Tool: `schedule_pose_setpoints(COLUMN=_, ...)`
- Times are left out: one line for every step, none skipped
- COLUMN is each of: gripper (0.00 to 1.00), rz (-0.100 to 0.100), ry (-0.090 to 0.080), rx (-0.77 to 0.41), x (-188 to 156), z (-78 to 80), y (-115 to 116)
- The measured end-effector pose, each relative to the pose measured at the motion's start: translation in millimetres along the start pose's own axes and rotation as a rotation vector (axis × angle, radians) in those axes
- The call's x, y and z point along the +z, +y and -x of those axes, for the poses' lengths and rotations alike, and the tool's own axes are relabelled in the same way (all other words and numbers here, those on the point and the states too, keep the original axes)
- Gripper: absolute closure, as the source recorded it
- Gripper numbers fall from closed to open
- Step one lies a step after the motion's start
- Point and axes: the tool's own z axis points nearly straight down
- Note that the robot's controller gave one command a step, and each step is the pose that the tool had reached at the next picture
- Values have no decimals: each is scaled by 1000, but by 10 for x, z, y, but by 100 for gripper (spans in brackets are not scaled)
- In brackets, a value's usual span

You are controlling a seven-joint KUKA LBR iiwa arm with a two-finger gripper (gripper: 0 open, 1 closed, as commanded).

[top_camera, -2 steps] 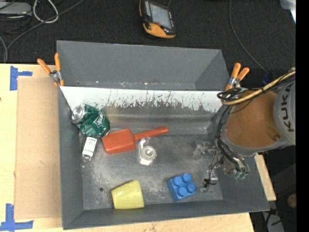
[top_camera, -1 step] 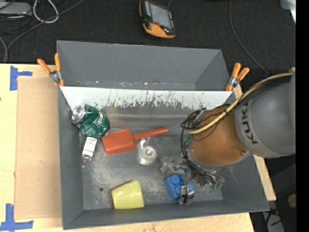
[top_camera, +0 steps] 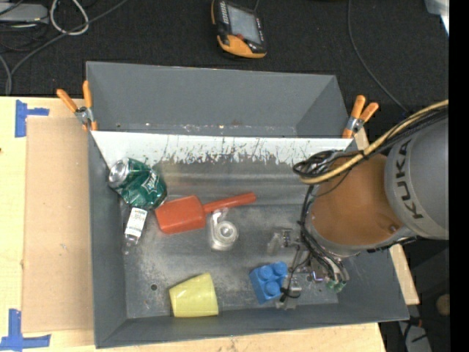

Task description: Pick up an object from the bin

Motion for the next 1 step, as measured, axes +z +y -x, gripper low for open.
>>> schedule_pose_setpoints(gripper=0, rz=4, ry=-2, rx=-402, x=677, z=213, y=52)
